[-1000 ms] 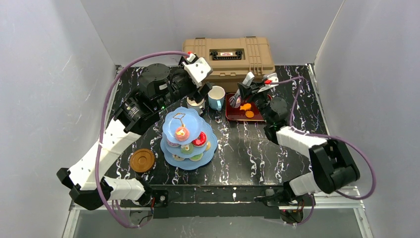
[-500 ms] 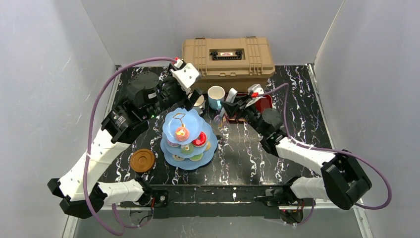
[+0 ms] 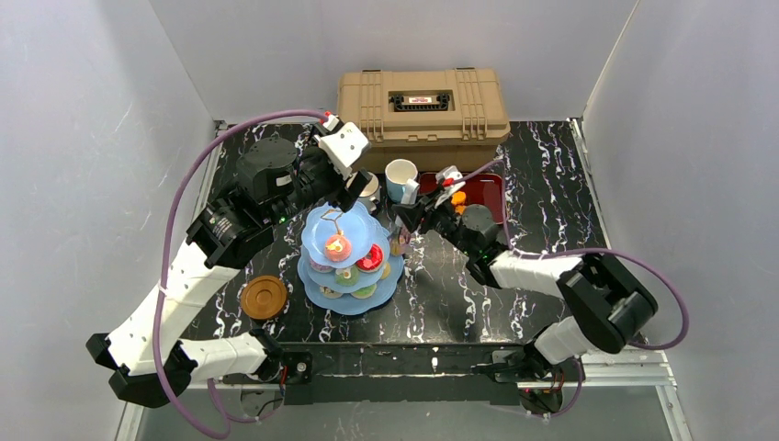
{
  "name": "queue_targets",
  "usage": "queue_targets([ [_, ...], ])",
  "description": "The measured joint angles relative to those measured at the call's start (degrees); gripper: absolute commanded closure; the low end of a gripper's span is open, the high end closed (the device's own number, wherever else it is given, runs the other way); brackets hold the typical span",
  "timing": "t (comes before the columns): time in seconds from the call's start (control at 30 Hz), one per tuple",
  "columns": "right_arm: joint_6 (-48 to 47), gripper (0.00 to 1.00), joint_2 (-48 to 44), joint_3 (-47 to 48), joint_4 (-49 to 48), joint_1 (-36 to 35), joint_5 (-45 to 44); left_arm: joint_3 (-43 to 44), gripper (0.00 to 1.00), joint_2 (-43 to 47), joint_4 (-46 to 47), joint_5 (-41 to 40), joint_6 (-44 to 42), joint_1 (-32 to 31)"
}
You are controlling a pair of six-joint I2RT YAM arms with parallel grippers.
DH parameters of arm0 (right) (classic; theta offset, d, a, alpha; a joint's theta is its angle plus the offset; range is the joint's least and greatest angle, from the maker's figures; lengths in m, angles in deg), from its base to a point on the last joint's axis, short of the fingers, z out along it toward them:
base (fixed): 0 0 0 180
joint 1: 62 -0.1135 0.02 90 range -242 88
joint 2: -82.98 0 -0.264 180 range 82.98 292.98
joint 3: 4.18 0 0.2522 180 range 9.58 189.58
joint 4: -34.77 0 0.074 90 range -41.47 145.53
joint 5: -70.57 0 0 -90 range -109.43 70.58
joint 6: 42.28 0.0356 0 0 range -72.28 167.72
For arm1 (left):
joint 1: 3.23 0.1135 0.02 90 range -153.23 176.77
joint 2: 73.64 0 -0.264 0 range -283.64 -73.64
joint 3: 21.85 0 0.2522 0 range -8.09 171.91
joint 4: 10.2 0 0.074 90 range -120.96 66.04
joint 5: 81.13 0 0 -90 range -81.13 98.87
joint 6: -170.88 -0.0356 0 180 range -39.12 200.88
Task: Serve the afternoon tea
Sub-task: Place the desert on the desert table.
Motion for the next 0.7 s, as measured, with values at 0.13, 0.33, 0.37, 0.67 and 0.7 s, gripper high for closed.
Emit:
queue_targets([
  [0.13, 0.22, 0.99, 3.58, 0.83, -1.95, -0.55, -0.02, 0.00, 0.38, 0.00, 0.00, 0.02, -0.02, 0.00],
  [0.33, 0.33, 0.99, 5.75, 2.80, -4.61, -1.79, -0.09, 0.00, 0.38, 0.00, 0.00, 0.02, -0.02, 0.04],
  [0.37, 0.33, 0.99, 5.77, 2.95, -4.87, -2.05, -0.20, 0.00, 0.38, 0.00, 0.02, 0.02, -0.02, 0.09],
  [0.67, 0.20, 0.97, 7.30, 4.35, -6.80, -3.21, -0.46, 0.00, 0.38, 0.00, 0.04, 0.07, 0.00, 0.42],
  [0.7, 0.22, 0.96, 7.69, 4.37, -7.08, -3.28, -0.48, 0.00, 0.38, 0.00, 0.07, 0.07, 0.00, 0.44],
])
